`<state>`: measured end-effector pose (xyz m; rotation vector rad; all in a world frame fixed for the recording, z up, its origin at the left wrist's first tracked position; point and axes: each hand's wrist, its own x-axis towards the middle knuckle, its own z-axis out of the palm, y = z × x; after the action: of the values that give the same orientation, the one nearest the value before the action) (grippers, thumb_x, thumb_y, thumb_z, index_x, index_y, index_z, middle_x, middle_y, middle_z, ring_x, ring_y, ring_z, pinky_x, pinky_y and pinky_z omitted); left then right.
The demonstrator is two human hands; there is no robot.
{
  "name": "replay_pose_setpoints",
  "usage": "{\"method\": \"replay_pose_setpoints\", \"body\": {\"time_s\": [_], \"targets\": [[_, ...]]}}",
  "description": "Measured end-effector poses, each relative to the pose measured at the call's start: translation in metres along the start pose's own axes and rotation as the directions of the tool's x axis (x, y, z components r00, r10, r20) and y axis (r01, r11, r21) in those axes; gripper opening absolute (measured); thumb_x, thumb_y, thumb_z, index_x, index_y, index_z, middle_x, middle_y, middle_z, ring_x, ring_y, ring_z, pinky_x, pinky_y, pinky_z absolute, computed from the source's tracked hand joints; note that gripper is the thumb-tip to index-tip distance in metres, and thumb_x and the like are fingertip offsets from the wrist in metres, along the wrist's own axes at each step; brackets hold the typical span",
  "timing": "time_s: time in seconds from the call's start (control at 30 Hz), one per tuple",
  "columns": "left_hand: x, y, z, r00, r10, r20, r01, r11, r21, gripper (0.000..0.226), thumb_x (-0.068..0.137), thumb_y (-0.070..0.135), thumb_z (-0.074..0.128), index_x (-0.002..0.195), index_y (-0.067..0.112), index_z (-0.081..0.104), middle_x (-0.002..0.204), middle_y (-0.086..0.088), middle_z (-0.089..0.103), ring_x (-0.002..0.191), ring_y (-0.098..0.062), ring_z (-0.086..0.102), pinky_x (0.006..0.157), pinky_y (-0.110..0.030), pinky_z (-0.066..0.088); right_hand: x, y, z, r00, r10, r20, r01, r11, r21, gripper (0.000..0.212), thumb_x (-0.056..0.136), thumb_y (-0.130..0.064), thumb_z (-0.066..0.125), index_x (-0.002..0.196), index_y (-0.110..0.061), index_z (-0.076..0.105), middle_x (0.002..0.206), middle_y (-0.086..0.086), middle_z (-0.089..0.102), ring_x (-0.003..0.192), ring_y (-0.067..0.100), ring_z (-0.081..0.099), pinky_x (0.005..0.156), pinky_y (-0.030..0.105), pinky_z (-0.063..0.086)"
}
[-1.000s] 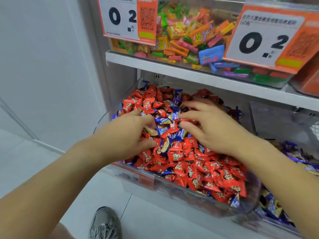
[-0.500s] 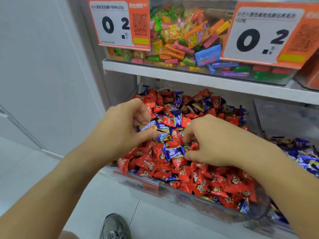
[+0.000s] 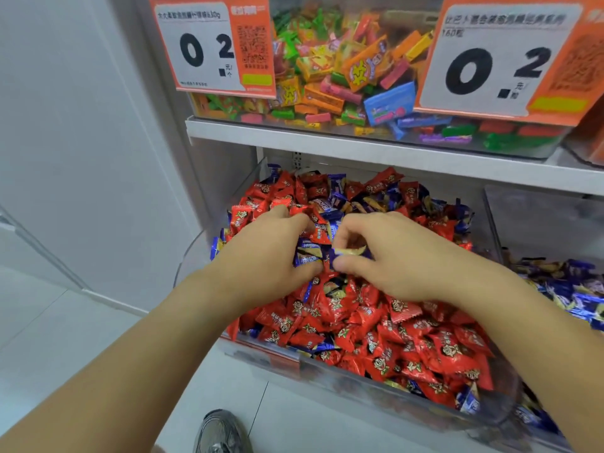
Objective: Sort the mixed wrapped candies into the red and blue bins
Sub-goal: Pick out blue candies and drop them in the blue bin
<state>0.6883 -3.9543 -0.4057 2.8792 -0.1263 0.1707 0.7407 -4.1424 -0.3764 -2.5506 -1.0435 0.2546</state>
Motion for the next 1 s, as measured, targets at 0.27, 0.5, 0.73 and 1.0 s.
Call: {"method": "replay_pose_setpoints", "body": {"time_s": [0.27,0.5,0.73,1.0], "targets": [[0.005,0.012,0.001,0.999,0.008,0.05,-0.011,0.998,0.058,0.02,0.083,0.035,0.073,0.091,0.019,0.065,0.098,0.001,0.05,0.081,-0.021,0.059,0.074,-0.038,0.052,0.003,0.008,-0.014,0.999,0.009,-0.033,-0.004,0.987,0.159,0.014,0.102,-0.019,0.053,0.105,-0.032,0.058,0.101,-0.006,0.066,0.08,0.007,0.062,0.071,0.032,0.052],[-0.001,0.005,-0.004,0.999,0.038,0.002,-0.038,0.999,0.024,0.015,0.087,0.034,0.068,0.099,0.026,0.064,0.09,0.01,0.066,0.085,-0.016,0.062,0.073,-0.035,0.053,0.013,0.012,-0.028,0.992,0.085,0.092,-0.105,0.966,0.235,0.018,0.097,-0.011,0.054,0.095,-0.025,0.066,0.085,-0.003,0.074,0.067,0.009,0.066,0.059,0.028,0.05],[-0.003,0.006,-0.008,0.997,0.02,-0.076,-0.025,0.998,-0.062,0.019,0.084,0.034,0.072,0.098,0.03,0.06,0.09,0.012,0.064,0.085,-0.012,0.061,0.075,-0.037,0.054,0.031,0.012,-0.001,0.998,0.057,-0.029,-0.062,0.979,-0.194,0.035,0.095,-0.034,0.063,0.129,-0.025,0.064,0.102,-0.005,0.059,0.095,0.015,0.055,0.079,0.028,0.04],[-0.01,0.0,-0.02,0.978,-0.098,-0.185,0.051,0.97,-0.239,0.023,0.094,0.036,0.061,0.114,0.025,0.062,0.096,0.014,0.058,0.082,-0.003,0.053,0.065,-0.011,0.035,0.034,0.016,0.012,0.994,0.112,0.012,-0.1,0.93,-0.355,0.058,0.089,-0.052,0.067,0.141,-0.034,0.05,0.117,0.003,0.049,0.116,0.025,0.053,0.085,0.034,0.044]]}}
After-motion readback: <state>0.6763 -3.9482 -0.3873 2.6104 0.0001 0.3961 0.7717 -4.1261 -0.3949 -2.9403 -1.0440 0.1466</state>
